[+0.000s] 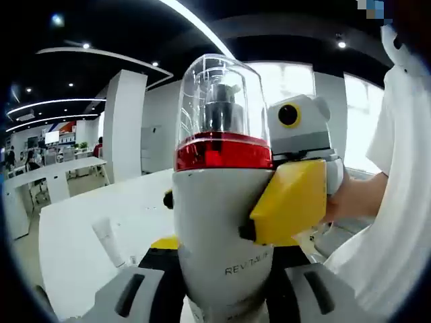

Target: Arrange the skincare products in the storage area until every visible bottle or jar stands upright without overlapping.

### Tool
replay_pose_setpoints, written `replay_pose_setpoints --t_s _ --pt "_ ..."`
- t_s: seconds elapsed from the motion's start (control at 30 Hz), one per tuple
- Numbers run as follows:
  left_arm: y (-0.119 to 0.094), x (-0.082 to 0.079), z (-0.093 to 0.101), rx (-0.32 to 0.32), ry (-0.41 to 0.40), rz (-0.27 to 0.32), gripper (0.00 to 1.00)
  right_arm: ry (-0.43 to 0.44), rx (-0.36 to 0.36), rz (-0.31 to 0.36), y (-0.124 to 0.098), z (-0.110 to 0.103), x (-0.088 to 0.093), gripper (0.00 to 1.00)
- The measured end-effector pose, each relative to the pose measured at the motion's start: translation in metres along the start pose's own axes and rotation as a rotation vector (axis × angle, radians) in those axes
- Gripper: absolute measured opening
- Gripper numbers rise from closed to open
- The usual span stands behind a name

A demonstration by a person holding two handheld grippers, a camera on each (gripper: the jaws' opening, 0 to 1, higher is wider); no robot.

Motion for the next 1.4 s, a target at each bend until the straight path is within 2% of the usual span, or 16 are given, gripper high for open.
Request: replay_pose_setpoints --t_s 0.1,0.17,0.27,0.3,0.37,0.47,0.57,0.67,0.77,0.87,1.03,1.23,1.4 --pt "-0.001 -0.002 0.004 0.064 -0.011 0.002 0.47 0.005 -0.043 0.000 -0.001 -0.002 -0.002 0.24" --pt "-0.002 -0.005 0.010 0.134 -0.059 0.017 0.46 -0.011 -0.097 -0.018 -0.003 -0.006 -0.002 0.24" --pt "-0.005 -0.008 0.013 0.206 -0.122 0.054 0.45 -0.002 -0.159 -0.047 -0.004 -0.009 -0.001 0.24" --pt "-0.008 -0.009 0.014 0.227 -0.151 0.060 0.44 0.014 -0.171 -0.058 -0.005 -0.009 -0.001 0.24" --pt "-0.011 -0.010 0.014 0.242 -0.143 0.073 0.41 0.021 -0.198 -0.066 -0.007 -0.009 -0.001 0.25" --pt "-0.014 -0.012 0.015 0.253 -0.140 0.094 0.39 0.075 -0.214 -0.028 -0.011 -0.005 -0.004 0.25" --pt "-0.014 -0.015 0.018 0.293 -0.188 0.118 0.38 0.151 -0.247 0.021 -0.014 -0.003 -0.006 0.25" --pt "-0.014 -0.010 0.020 0.347 -0.234 0.090 0.37 0.192 -0.258 0.048 -0.014 -0.001 -0.006 0.25" --pt "-0.016 -0.006 0.021 0.356 -0.232 0.073 0.37 0.216 -0.268 0.064 -0.016 0.001 -0.009 0.25" --pt "-0.019 -0.008 0.021 0.373 -0.262 0.105 0.38 0.212 -0.282 0.063 -0.018 0.000 -0.012 0.25" --pt "-0.017 -0.008 0.023 0.374 -0.238 0.095 0.35 0.201 -0.308 0.043 -0.016 -0.003 -0.013 0.25" --pt "-0.018 -0.007 0.024 0.395 -0.287 0.125 0.32 0.213 -0.339 0.047 -0.014 -0.005 -0.012 0.26" --pt "-0.012 0.000 0.021 0.317 -0.237 0.137 0.31 0.172 -0.291 0.033 -0.007 -0.002 -0.009 0.26"
Point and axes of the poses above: the point that each gripper's makers call its tool centre point, and the gripper's own axes: y roughly forward along the fingers, z roughly to its right, x roughly out of its underside, the point moved 8 cm from there along -y, roughly backward along the fingers, and after that the axes turned 6 degrees about z, right-handed, at the moved point
